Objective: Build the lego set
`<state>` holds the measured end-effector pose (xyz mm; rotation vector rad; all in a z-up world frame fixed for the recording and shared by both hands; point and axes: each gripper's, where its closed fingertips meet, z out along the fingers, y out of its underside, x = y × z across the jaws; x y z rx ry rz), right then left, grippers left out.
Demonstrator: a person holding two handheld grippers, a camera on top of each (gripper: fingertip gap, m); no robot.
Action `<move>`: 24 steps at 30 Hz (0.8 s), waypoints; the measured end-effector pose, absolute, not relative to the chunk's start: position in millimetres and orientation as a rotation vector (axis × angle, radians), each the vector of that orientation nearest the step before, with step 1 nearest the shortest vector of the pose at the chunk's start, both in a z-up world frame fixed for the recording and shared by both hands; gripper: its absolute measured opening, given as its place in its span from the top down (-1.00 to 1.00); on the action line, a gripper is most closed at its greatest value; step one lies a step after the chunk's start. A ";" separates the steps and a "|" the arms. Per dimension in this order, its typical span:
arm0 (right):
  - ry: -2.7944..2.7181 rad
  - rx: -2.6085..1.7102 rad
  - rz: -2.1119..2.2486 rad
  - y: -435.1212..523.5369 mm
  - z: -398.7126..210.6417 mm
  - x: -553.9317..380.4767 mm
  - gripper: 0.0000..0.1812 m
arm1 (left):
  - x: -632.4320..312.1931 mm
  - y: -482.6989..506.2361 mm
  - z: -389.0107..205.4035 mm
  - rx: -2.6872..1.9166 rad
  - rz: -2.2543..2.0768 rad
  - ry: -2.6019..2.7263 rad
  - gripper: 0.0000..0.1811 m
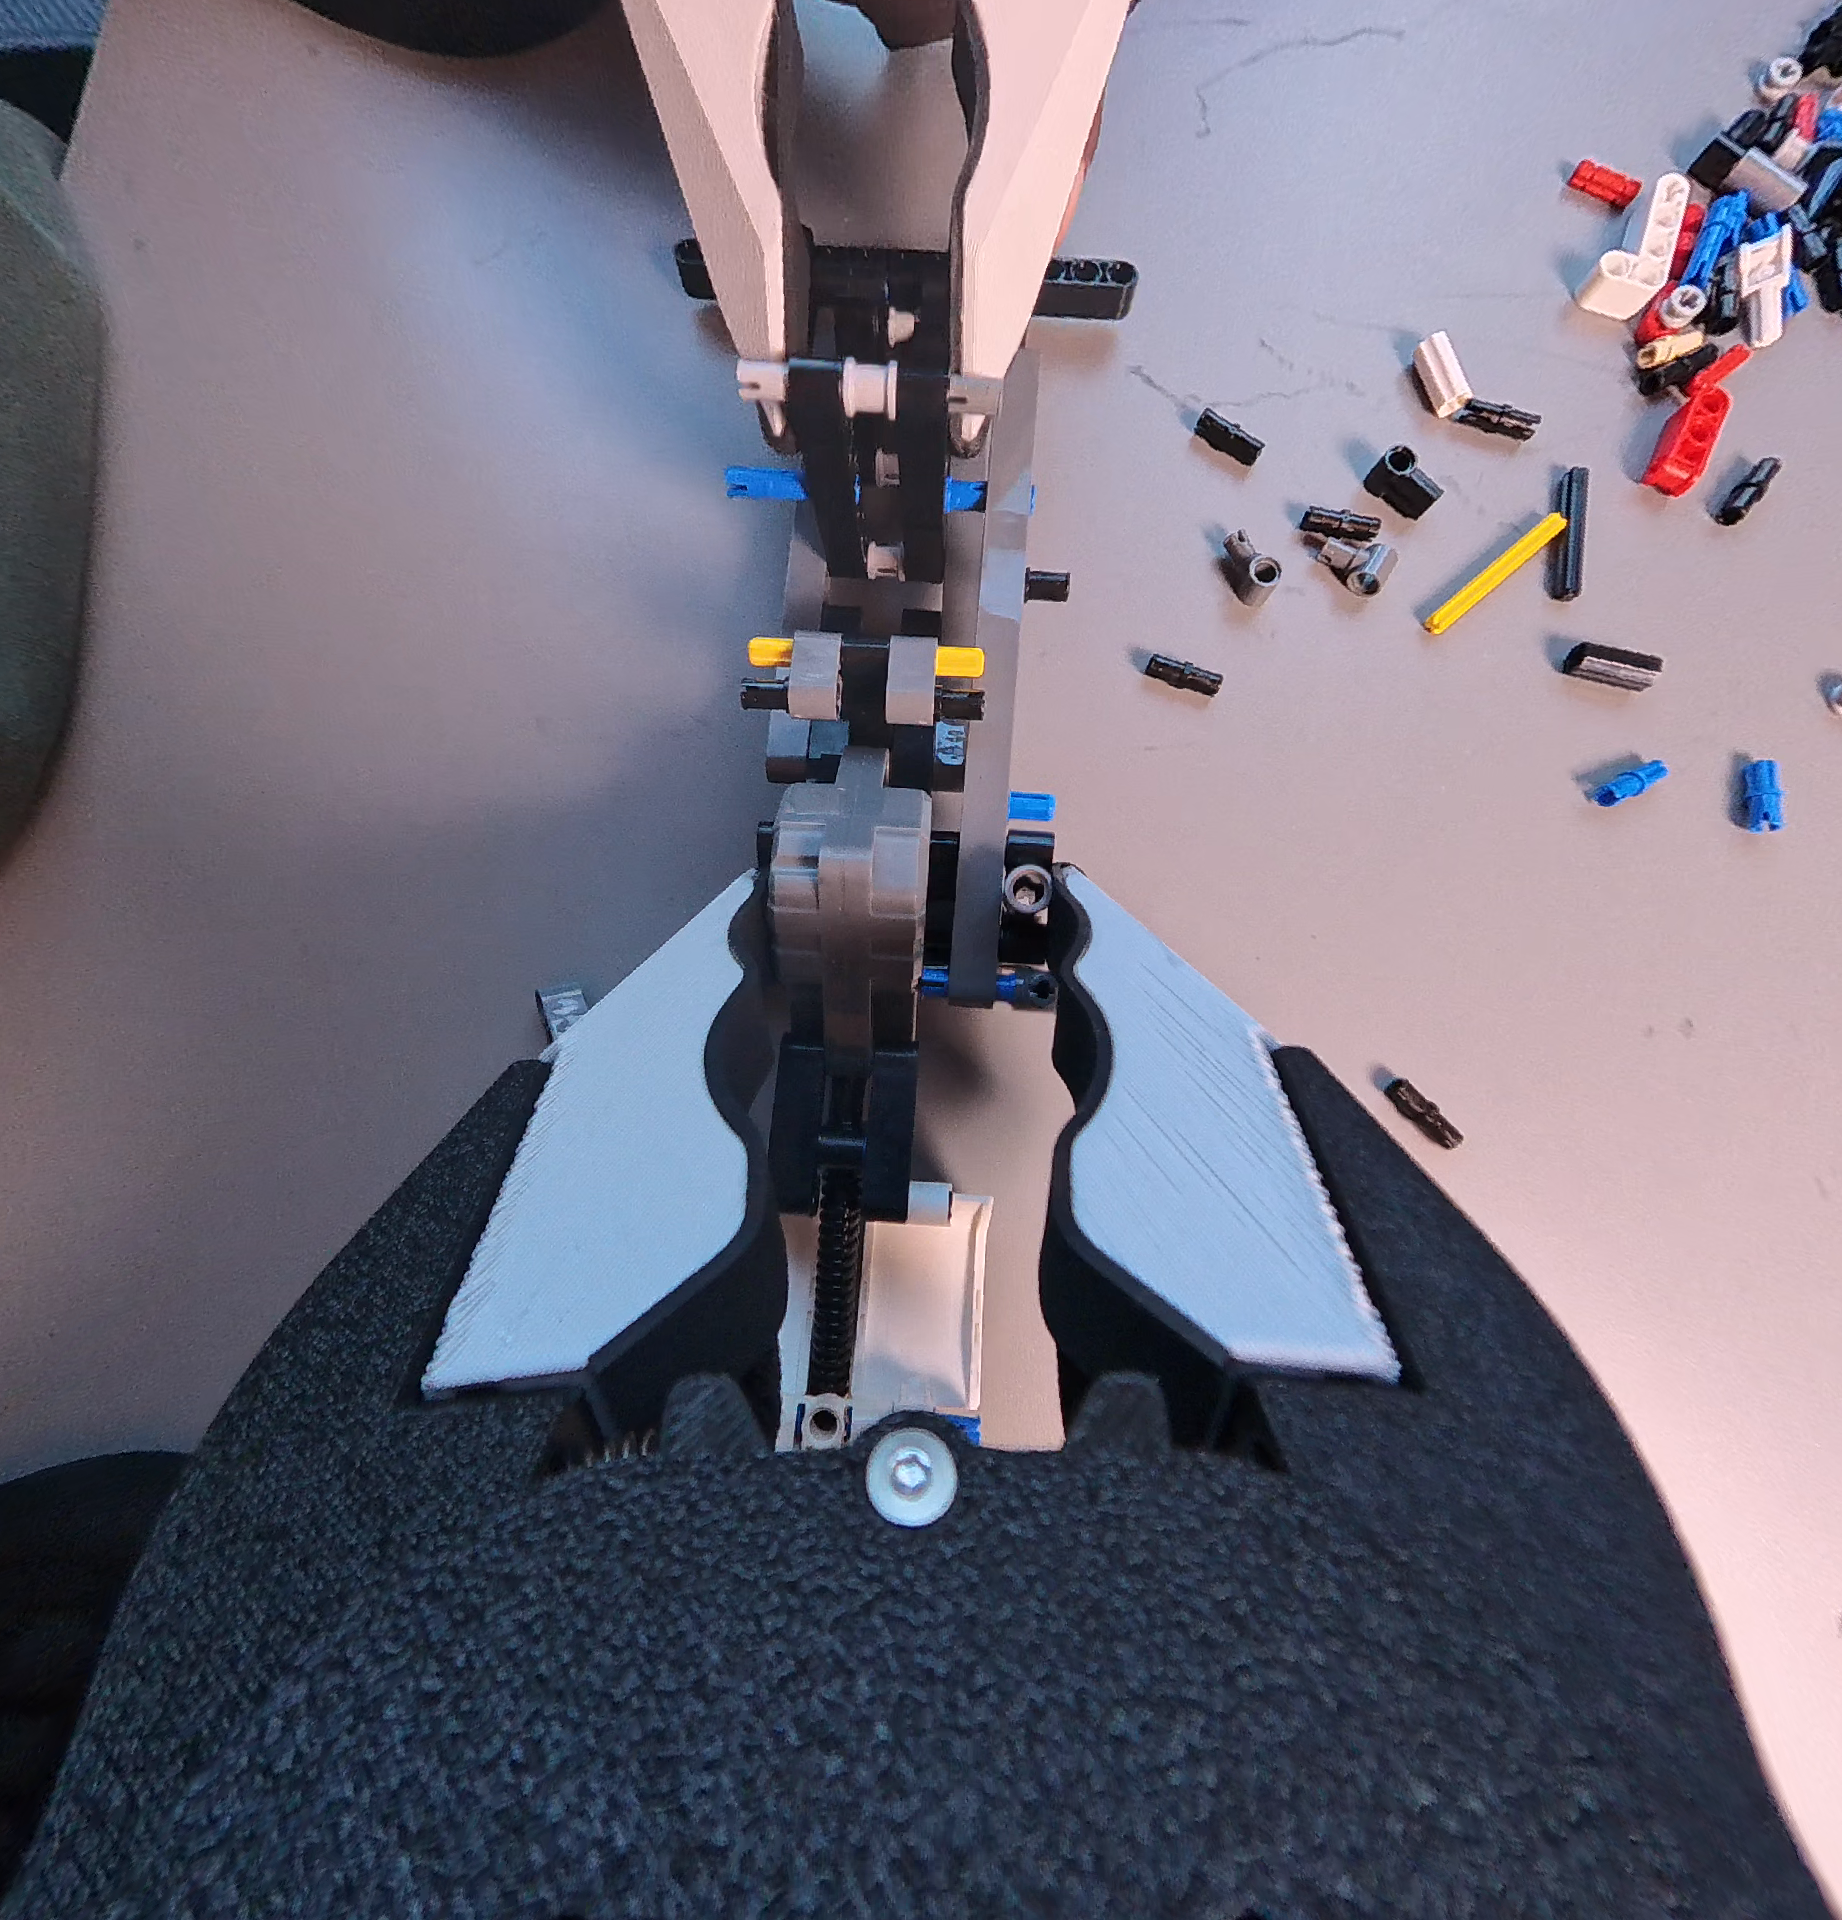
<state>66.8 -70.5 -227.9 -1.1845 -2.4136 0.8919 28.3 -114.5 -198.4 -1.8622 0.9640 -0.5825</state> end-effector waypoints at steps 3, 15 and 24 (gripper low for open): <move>-2.414 -1.183 0.888 -69.8 -227.6 67.9 0.43 | 26.2 -114.8 -198.5 -1.866 -0.590 0.955 0.74; -2.413 -1.178 0.836 -69.0 -227.7 70.3 0.43 | 25.9 -115.5 -199.3 -1.887 -0.578 0.929 0.71; -2.398 -1.154 0.817 -66.4 -226.6 70.0 0.42 | 15.4 -117.6 -198.8 -1.947 -0.573 0.886 -0.01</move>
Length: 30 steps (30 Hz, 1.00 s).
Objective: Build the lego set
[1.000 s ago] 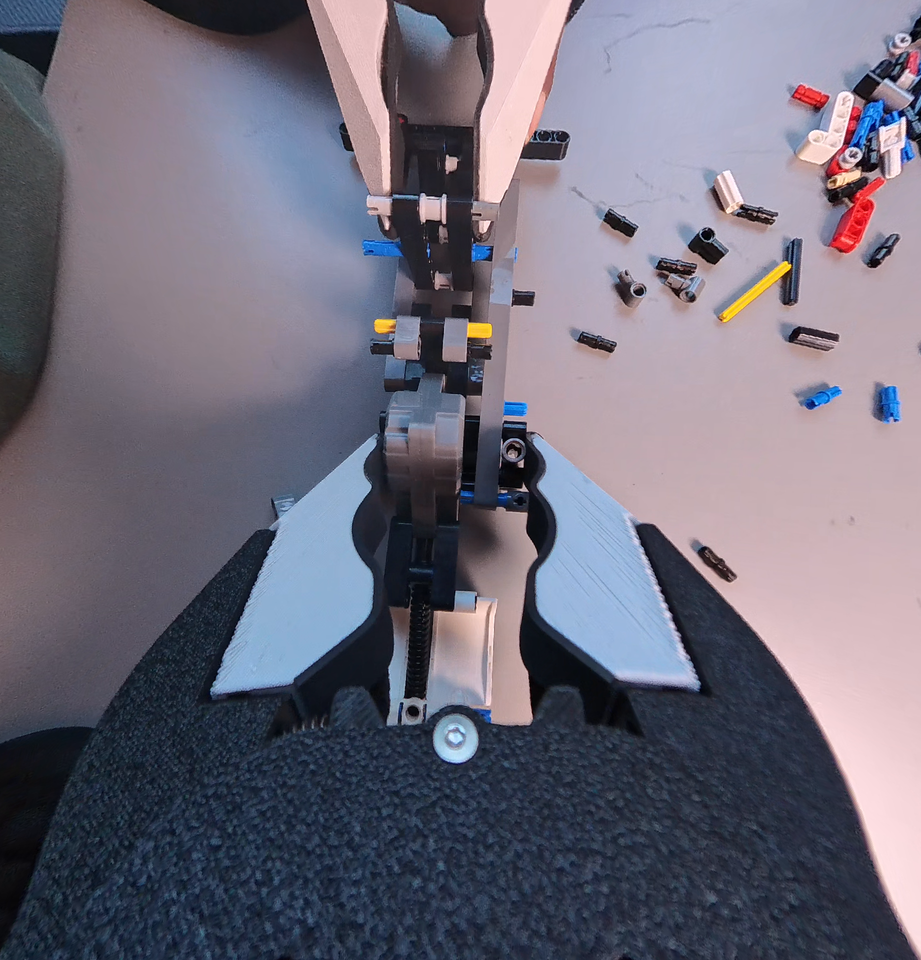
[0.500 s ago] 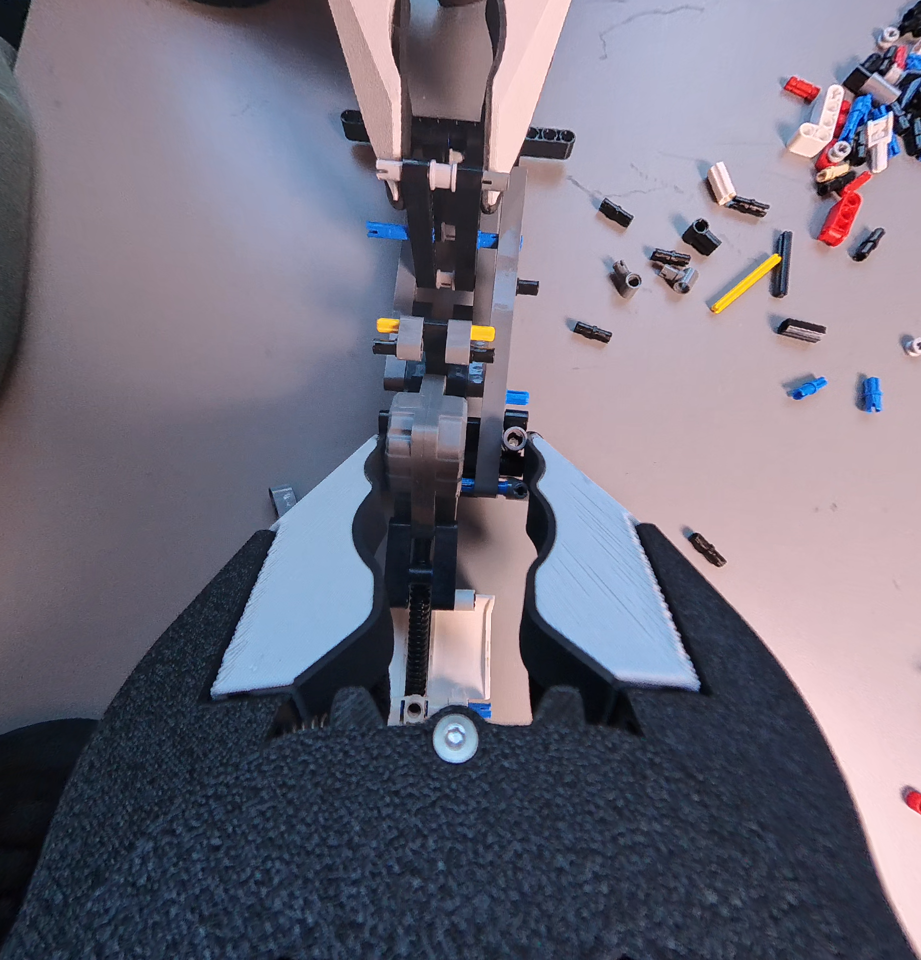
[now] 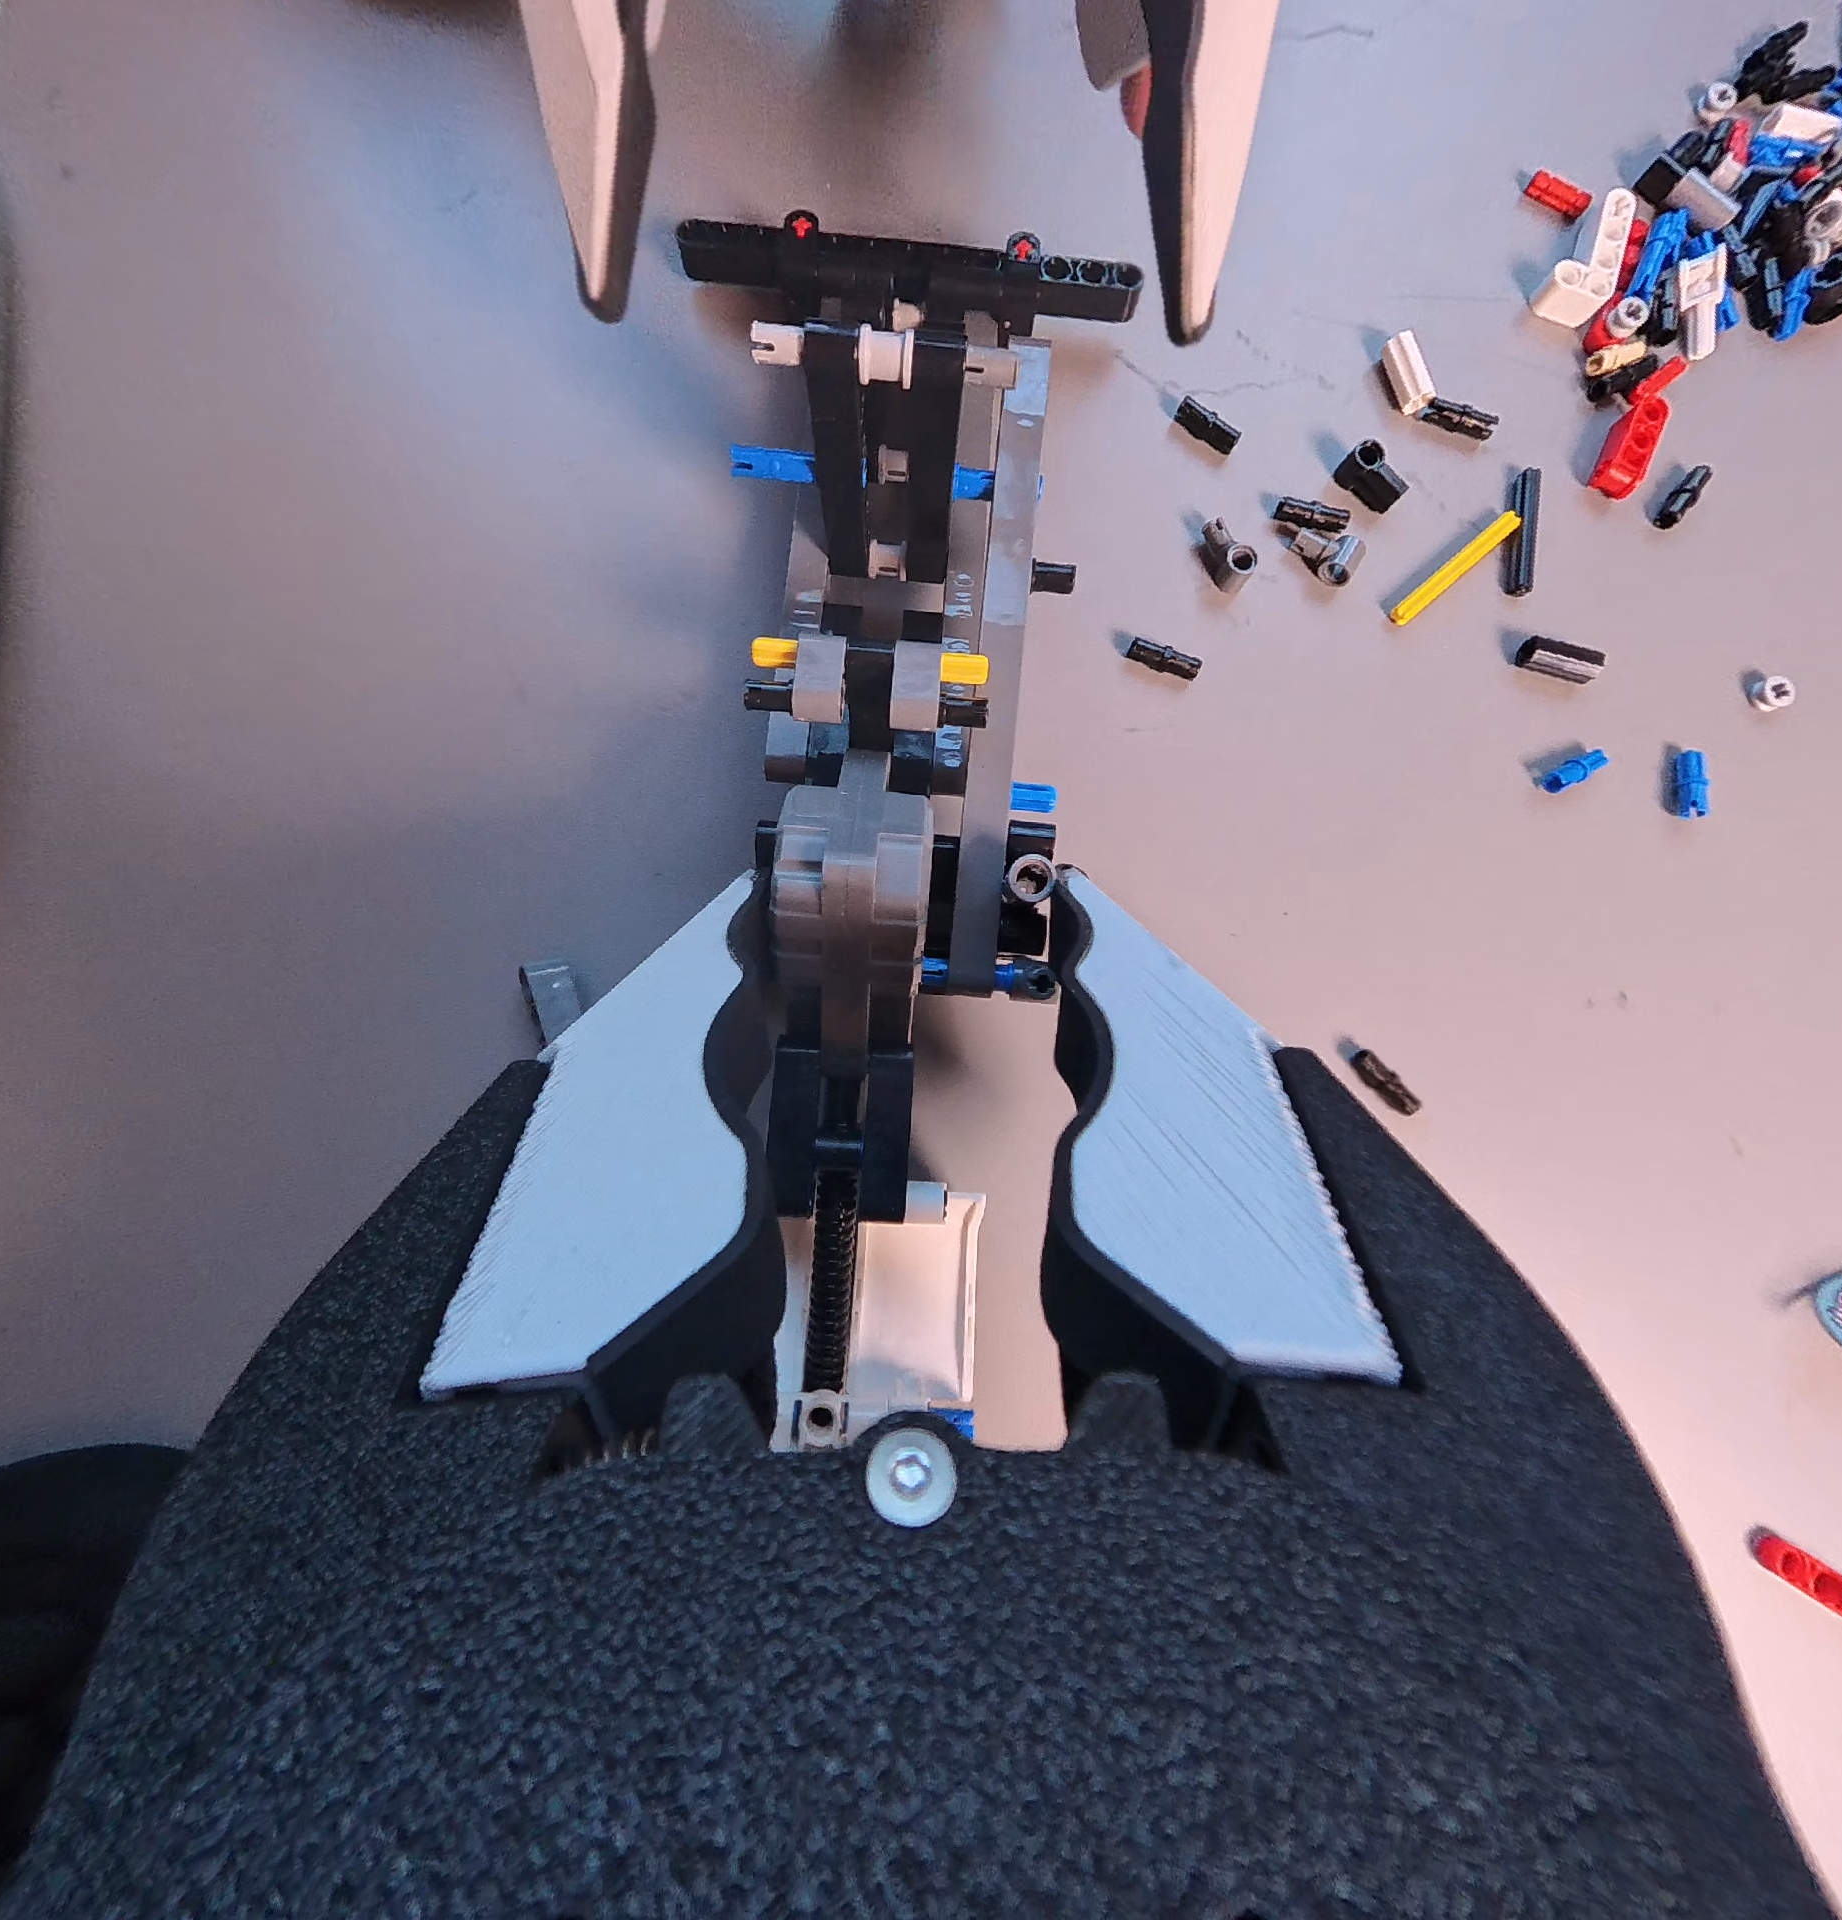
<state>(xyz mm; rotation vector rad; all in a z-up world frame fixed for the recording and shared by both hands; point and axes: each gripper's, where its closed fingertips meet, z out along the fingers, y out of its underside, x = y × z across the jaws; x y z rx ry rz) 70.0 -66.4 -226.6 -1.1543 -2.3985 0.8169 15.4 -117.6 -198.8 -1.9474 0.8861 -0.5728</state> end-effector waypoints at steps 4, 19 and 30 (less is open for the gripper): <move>-2.394 -1.127 0.821 -67.1 -225.6 68.4 0.42 | 20.3 -118.4 -220.3 -2.038 -0.516 0.966 -0.10; -2.392 -1.236 0.927 -66.6 -225.0 78.1 0.21 | 23.9 -113.0 -233.2 -2.045 -0.443 1.019 0.42; -2.346 -1.121 0.914 -60.7 -217.9 74.9 0.42 | 21.4 -108.4 -227.7 -1.964 -0.302 1.032 0.43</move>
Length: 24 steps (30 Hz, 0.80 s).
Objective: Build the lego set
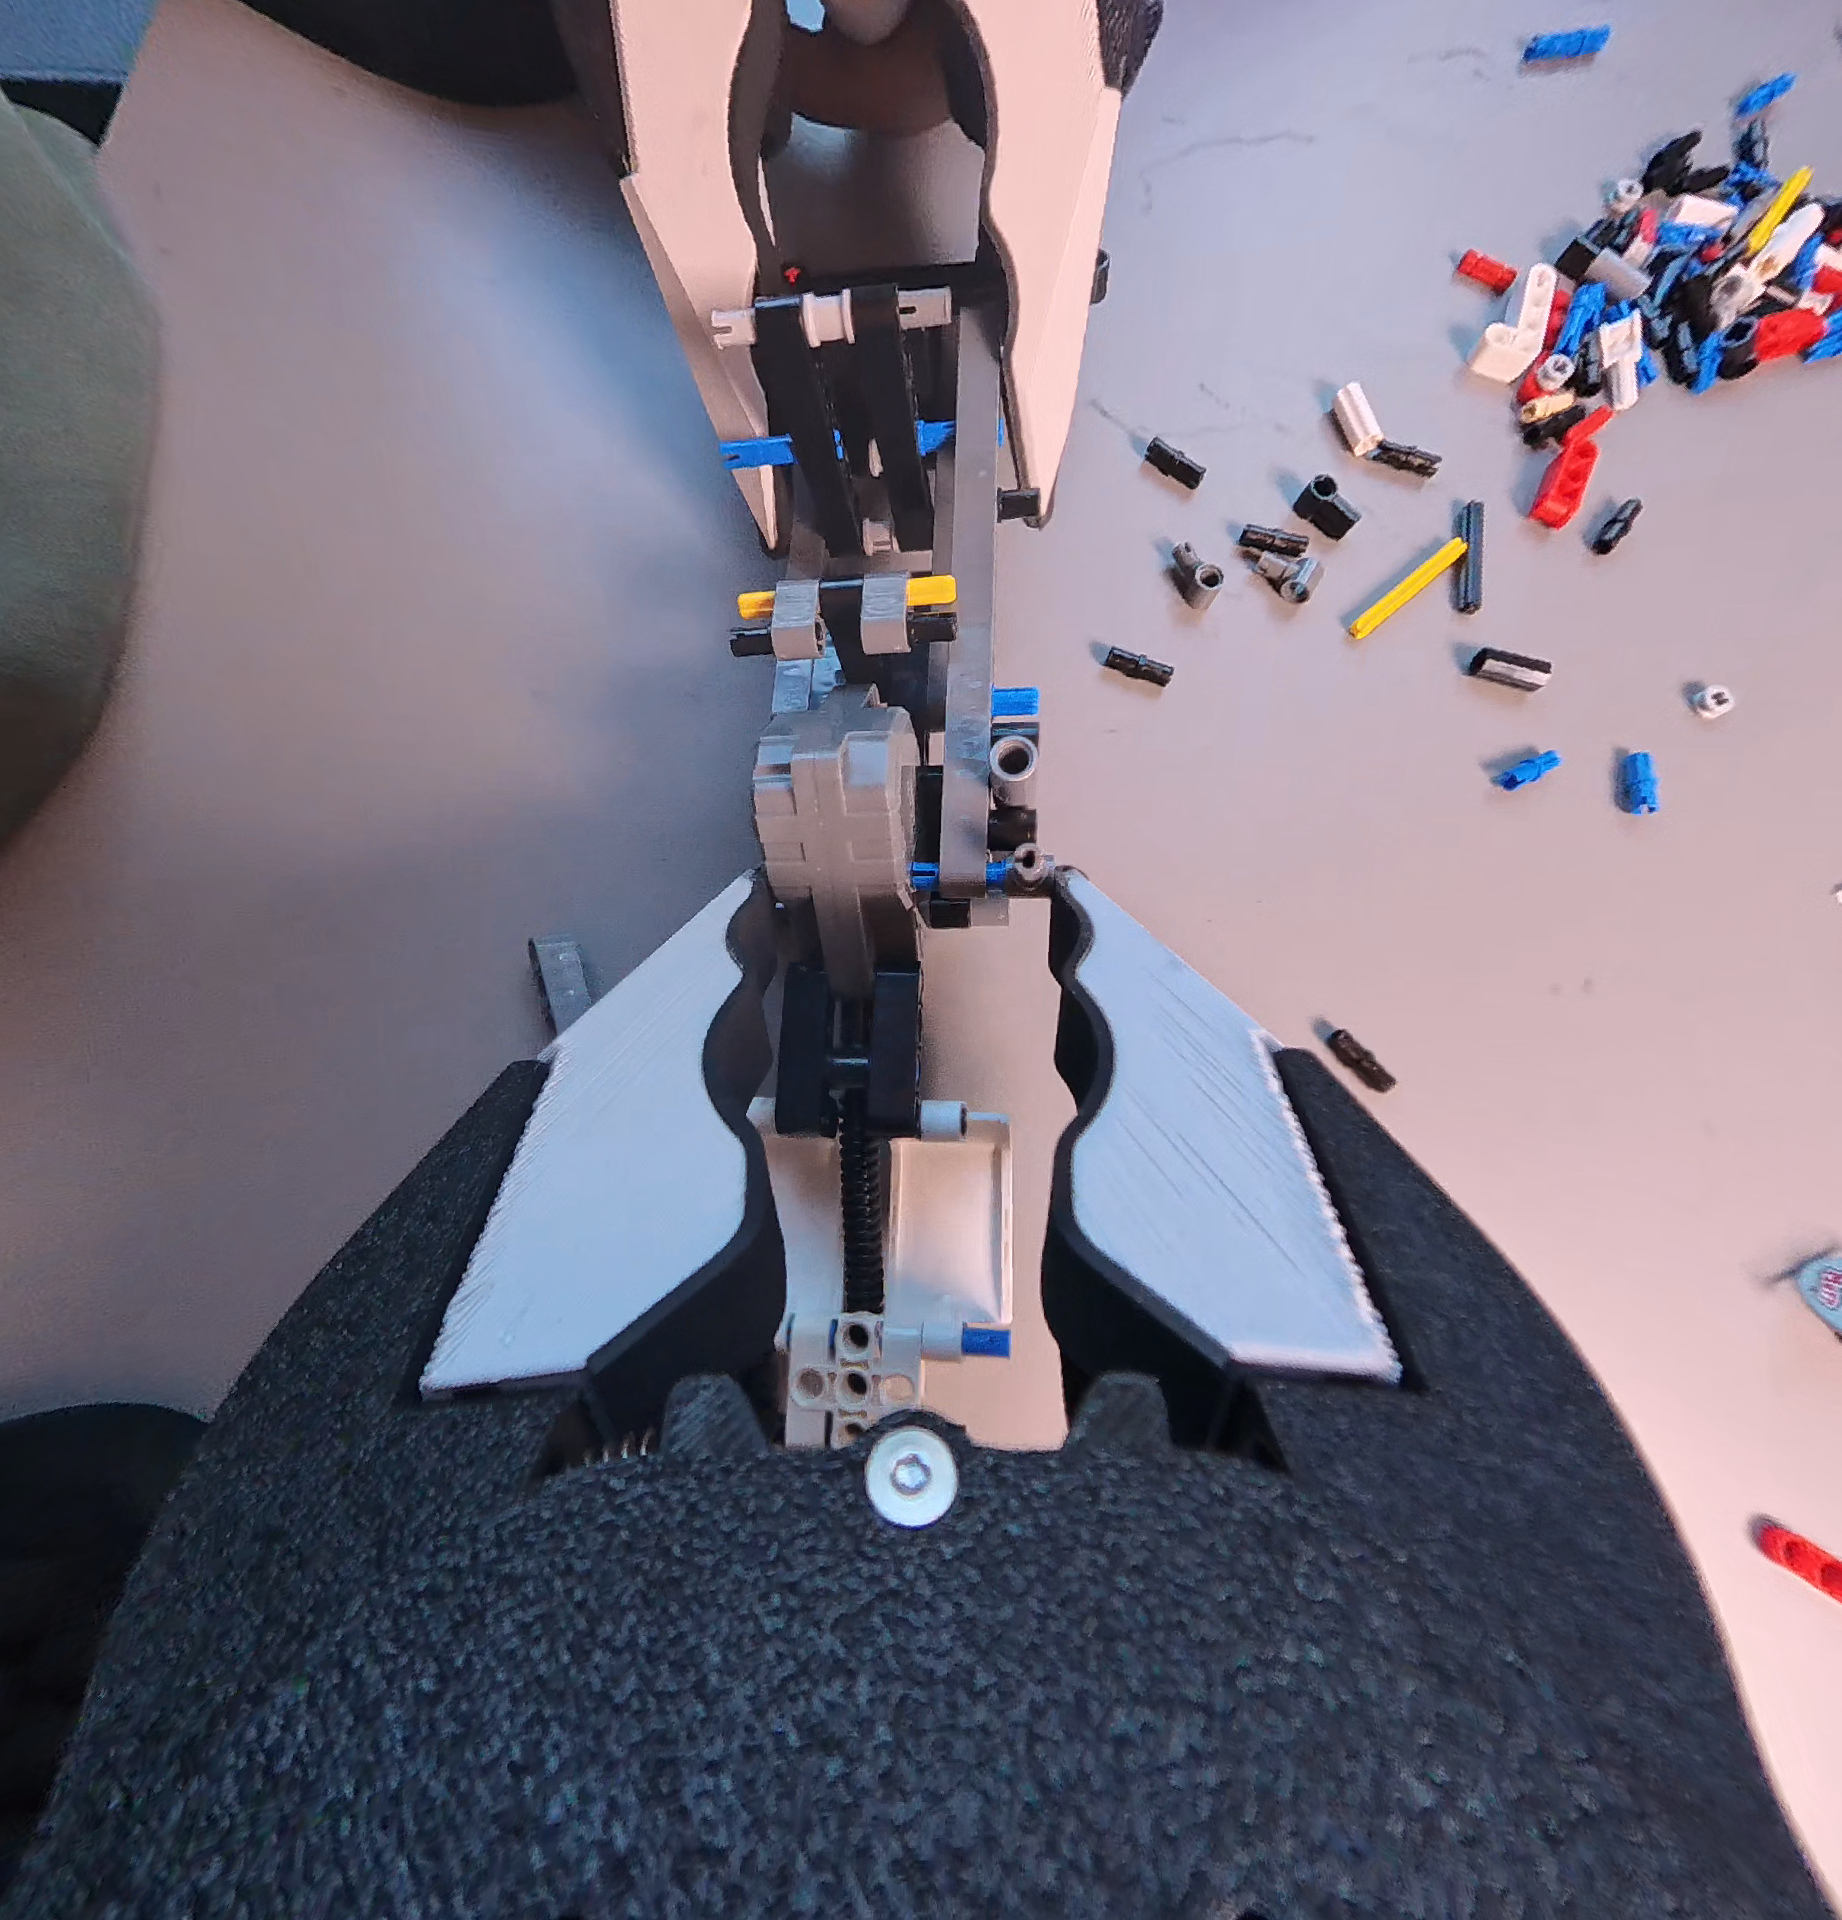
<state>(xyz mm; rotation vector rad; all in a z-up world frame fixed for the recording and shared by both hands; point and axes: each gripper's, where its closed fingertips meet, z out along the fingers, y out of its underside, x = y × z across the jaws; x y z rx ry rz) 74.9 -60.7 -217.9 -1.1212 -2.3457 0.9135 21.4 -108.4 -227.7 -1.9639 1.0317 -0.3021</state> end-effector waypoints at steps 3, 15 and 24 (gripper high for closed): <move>-2.359 -1.077 0.880 -56.3 -219.5 73.5 0.42 | 23.2 -109.4 -225.9 -1.982 -0.349 1.013 0.42; -2.224 -0.760 0.531 -41.5 -201.2 59.1 0.45 | 19.3 -111.6 -211.4 -1.915 -0.269 1.027 0.38; -2.228 -0.929 0.638 -36.9 -215.8 62.1 0.78 | 19.9 -114.9 -221.5 -1.988 -0.428 0.971 0.38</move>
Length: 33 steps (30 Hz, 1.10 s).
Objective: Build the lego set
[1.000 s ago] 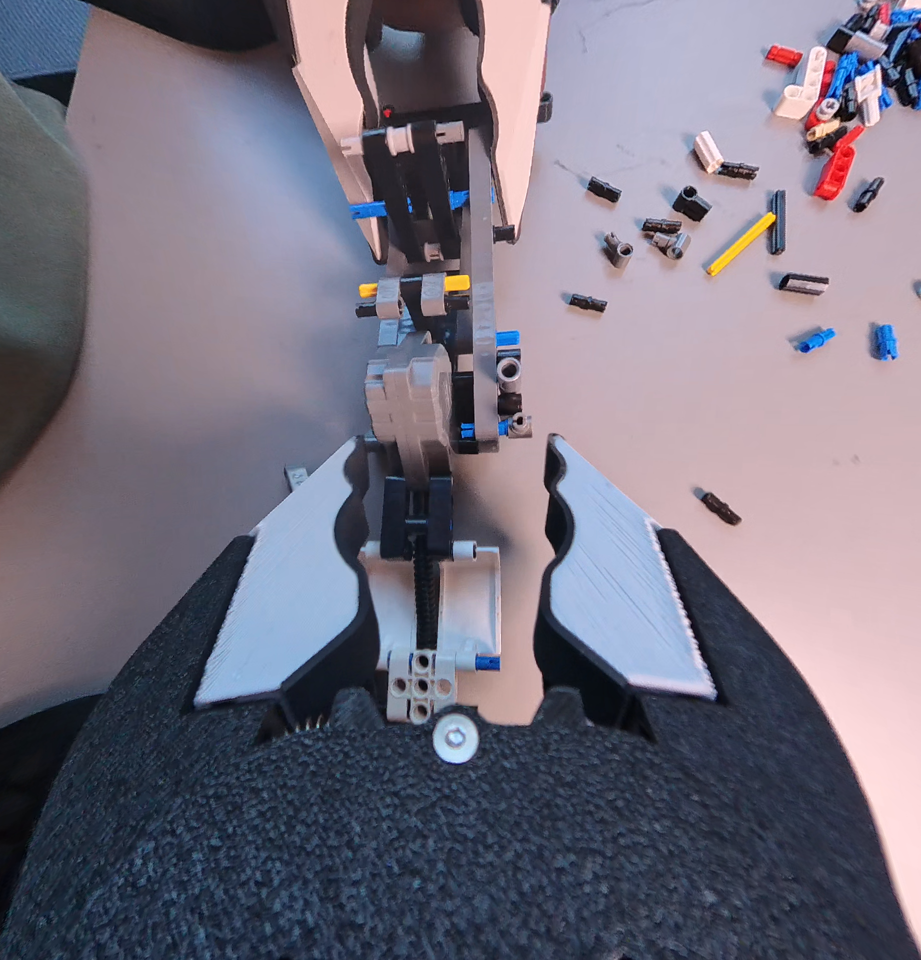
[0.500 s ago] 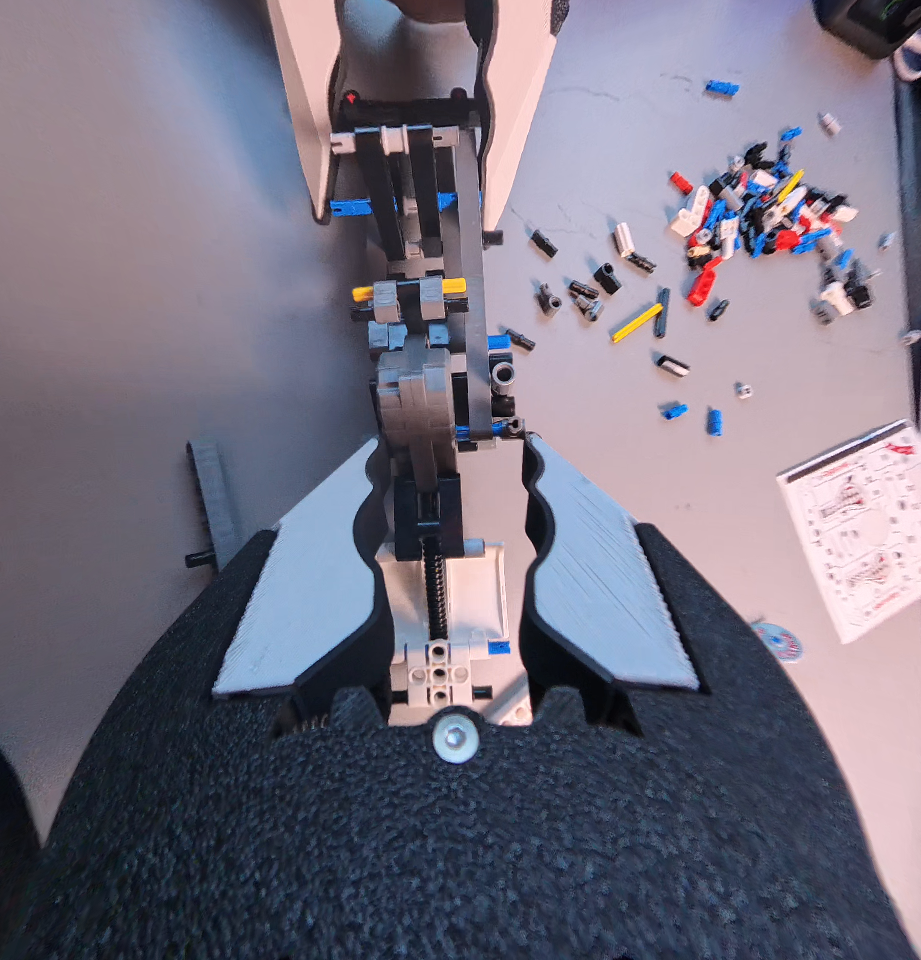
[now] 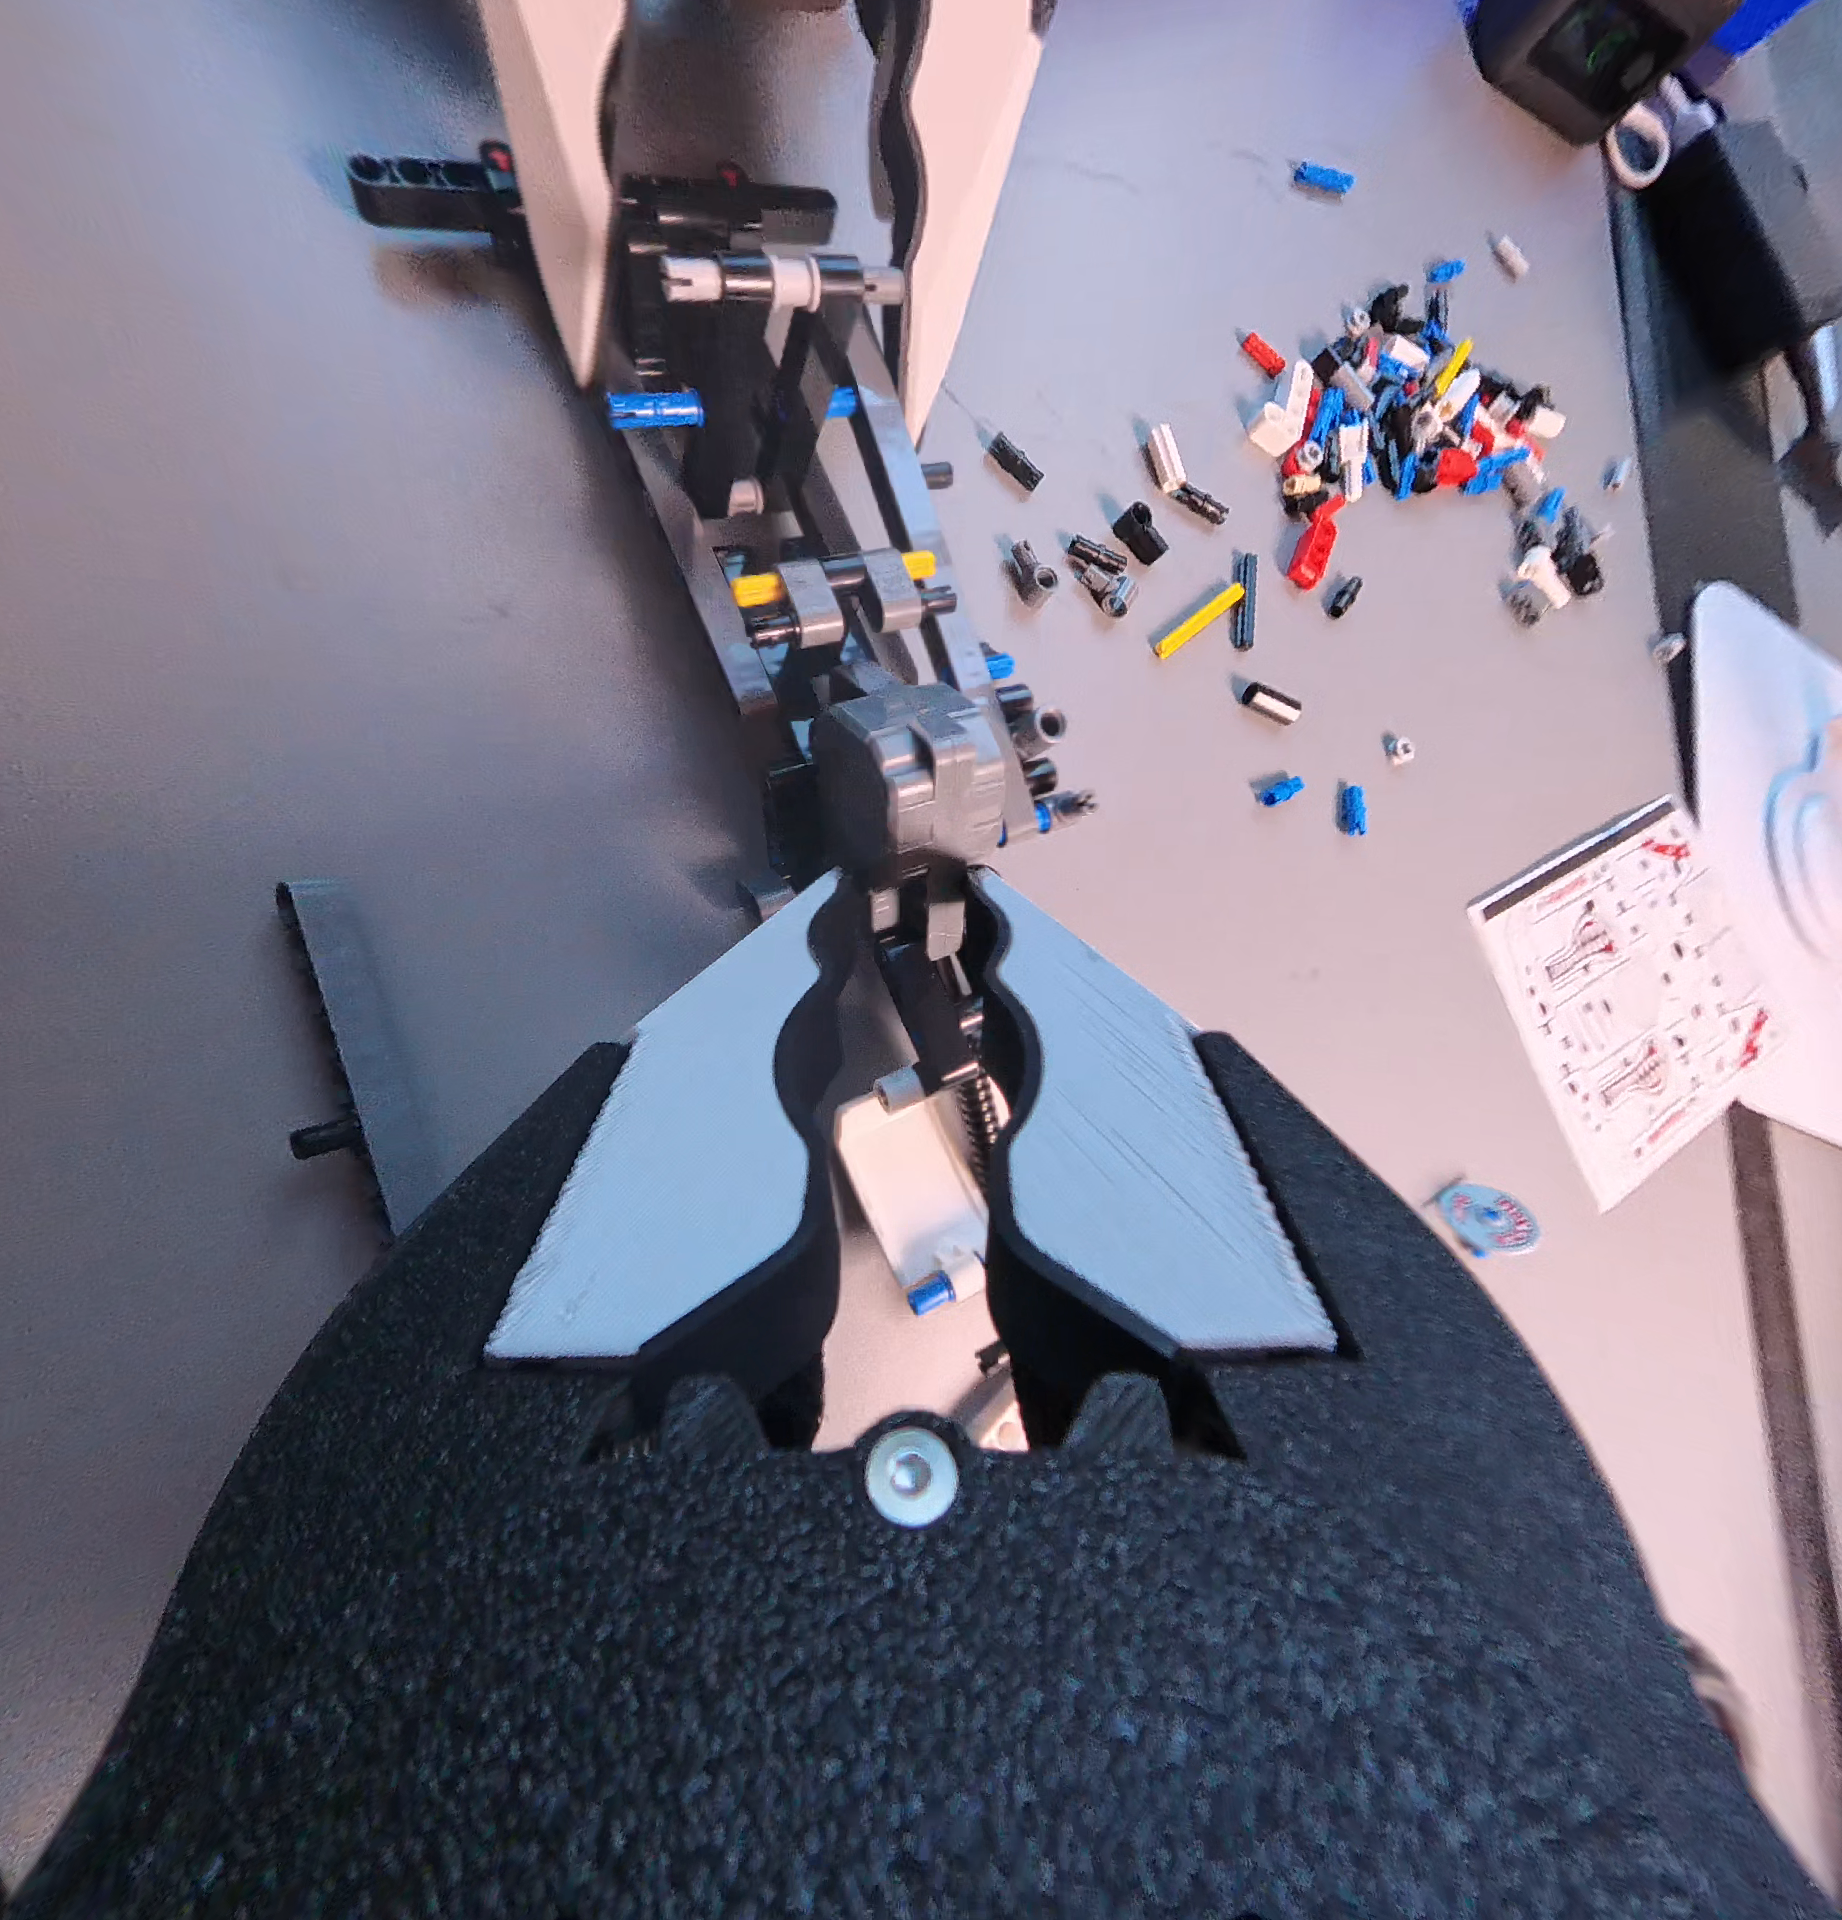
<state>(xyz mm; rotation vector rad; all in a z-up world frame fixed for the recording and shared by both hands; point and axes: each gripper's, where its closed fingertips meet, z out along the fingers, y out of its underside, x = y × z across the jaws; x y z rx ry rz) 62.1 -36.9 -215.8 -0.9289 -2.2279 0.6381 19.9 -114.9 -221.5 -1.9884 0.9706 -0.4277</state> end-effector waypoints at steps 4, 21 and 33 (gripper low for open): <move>-2.233 -1.038 0.733 -35.7 -219.2 65.1 0.66 | 20.9 -114.8 -222.8 -2.018 -0.489 0.939 0.28; -2.004 -1.577 0.613 34.9 -213.0 131.1 0.40 | 29.1 -106.9 -230.6 -2.155 -0.499 0.814 0.38; -1.728 -1.759 0.843 -42.2 -210.0 98.8 0.48 | 67.4 -104.4 -224.7 -2.198 -0.529 0.686 0.38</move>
